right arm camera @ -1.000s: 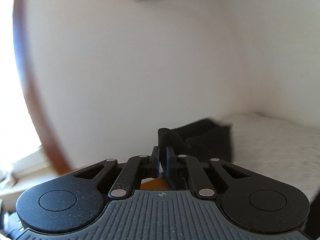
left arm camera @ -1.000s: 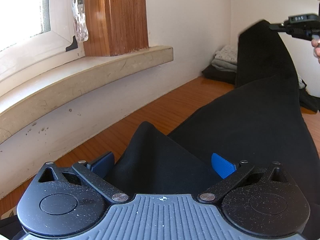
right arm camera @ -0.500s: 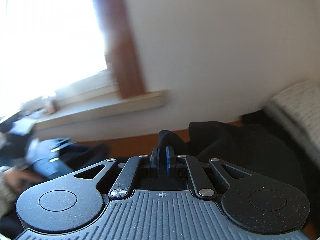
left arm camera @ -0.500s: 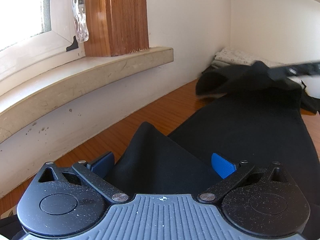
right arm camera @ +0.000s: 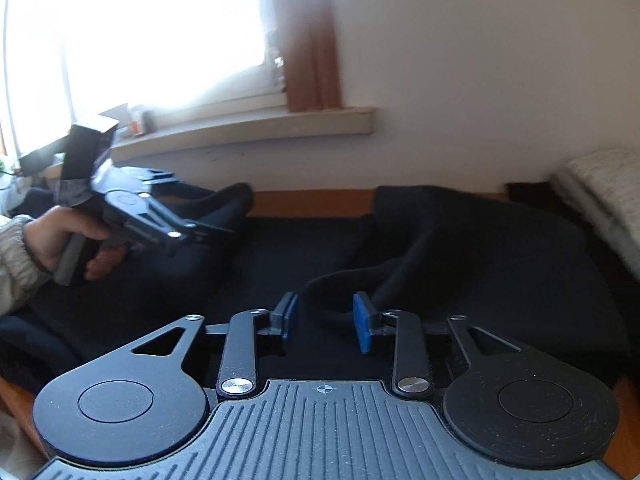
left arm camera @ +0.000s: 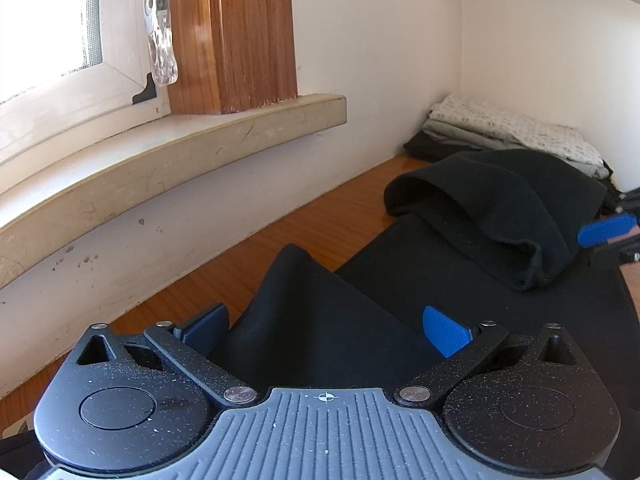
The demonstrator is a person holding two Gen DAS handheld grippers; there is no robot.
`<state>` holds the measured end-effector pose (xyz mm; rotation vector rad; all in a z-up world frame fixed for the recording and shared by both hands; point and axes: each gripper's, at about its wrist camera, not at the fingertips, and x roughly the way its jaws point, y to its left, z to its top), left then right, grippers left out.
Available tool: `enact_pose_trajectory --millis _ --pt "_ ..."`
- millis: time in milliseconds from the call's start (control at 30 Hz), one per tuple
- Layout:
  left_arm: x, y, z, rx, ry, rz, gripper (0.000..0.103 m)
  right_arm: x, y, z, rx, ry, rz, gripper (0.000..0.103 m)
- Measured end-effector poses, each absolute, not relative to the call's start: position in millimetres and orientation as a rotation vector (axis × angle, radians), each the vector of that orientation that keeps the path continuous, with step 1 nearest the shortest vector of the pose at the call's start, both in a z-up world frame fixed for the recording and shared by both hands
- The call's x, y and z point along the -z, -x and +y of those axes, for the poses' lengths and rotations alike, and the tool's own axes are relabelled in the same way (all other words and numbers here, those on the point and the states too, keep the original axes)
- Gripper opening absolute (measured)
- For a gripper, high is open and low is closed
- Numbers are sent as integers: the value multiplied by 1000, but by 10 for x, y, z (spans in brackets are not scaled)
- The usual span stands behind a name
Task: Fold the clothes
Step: 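Open the right gripper and withdraw it from the sweatpants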
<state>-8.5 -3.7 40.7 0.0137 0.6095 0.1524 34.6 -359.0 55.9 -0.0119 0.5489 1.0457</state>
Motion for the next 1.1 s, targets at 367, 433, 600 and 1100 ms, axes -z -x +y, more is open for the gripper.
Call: enact_pose_trajectory --millis 367,433,600,1100 --pt "-520 101 -164 -161 -28 573 102 -481 -551 -3952 -871 -217 519 47" --pt "-609 58 -256 -116 9 566 97 -489 -578 -3936 -860 -200 518 47" --pt "-789 -221 -626 85 102 580 69 -485 -659 -3956 -820 -228 518 53" --pt "-448 -851 -873 151 165 743 12 -412 -773 -3973 -861 -308 605 65"
